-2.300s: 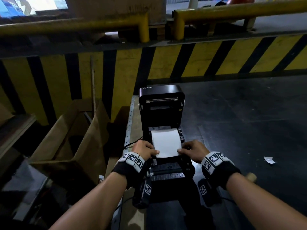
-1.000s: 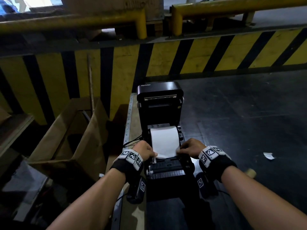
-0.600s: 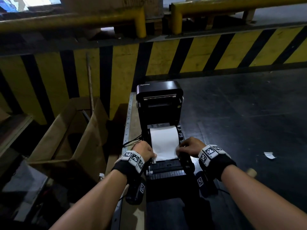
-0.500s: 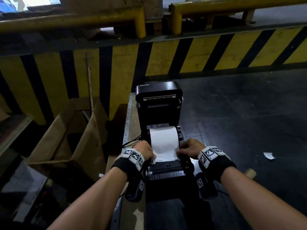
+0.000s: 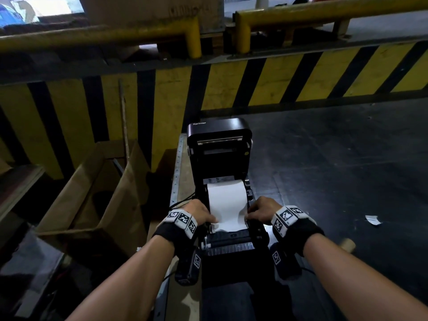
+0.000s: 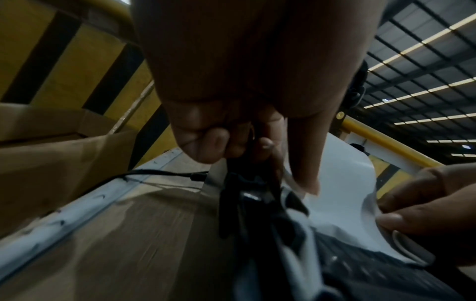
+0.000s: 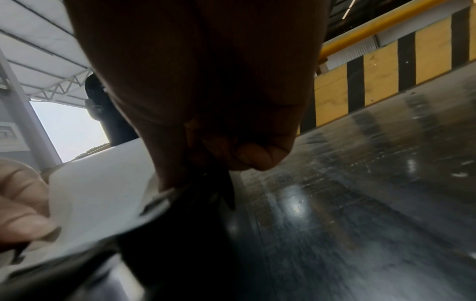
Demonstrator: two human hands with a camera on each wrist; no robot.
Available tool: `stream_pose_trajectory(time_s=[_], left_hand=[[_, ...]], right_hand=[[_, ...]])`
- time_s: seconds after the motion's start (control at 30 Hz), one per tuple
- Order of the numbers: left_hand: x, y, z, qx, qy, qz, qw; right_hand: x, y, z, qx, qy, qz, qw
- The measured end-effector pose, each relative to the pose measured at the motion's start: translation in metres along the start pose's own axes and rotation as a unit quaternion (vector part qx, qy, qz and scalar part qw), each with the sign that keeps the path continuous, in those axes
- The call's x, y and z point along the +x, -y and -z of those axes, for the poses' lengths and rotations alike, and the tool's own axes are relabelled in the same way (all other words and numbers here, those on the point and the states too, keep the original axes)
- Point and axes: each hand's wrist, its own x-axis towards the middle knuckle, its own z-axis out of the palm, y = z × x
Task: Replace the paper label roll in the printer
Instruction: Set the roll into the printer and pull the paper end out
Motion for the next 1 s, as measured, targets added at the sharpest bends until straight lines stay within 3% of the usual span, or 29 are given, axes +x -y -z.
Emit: stream_pose_trajectory(time_s=[0.17, 0.37, 0.43, 0.5, 0.57, 0.63, 0.73, 1.0], left_hand=[[-0.002, 0.001, -0.004, 0.007, -0.006, 0.0, 1.0], [-0.004, -0.011, 0.006, 0.088, 0.051, 0.004, 0.995], [-0.005, -0.006, 0.005, 0.097, 0.015, -0.005, 0.995], [-0.015, -0.002, 0.003, 0.099, -0.073, -0.029, 0.992], [-0.021, 0.003, -0.006, 0.112, -0.125, -0.088, 0.982], [-0.028, 0.005, -0.016, 0.16, -0.082, -0.152, 0.972], [-0.028, 0.01, -0.026, 0.165, -0.025, -0.171, 0.971], [-0.023, 0.009, -0.027, 0.211, -0.015, -0.215, 0.954]], right_hand=[[0.001, 0.003, 0.008, 0.012, 0.028, -0.01, 0.999], [0.003, 0.0, -0.002, 0.005, -0.004, -0.014, 1.0], [0.004, 0.002, 0.0, -0.009, 0.002, -0.022, 1.0], [0.006, 0.005, 0.004, -0.018, 0.017, -0.032, 0.999], [0.008, 0.005, 0.006, -0.016, 0.023, -0.042, 0.999], [0.009, 0.006, 0.007, -0.008, 0.012, -0.048, 0.999], [0.009, 0.008, 0.006, -0.007, 0.012, -0.047, 0.999], [0.005, 0.004, 0.002, -0.019, -0.01, -0.041, 0.999]])
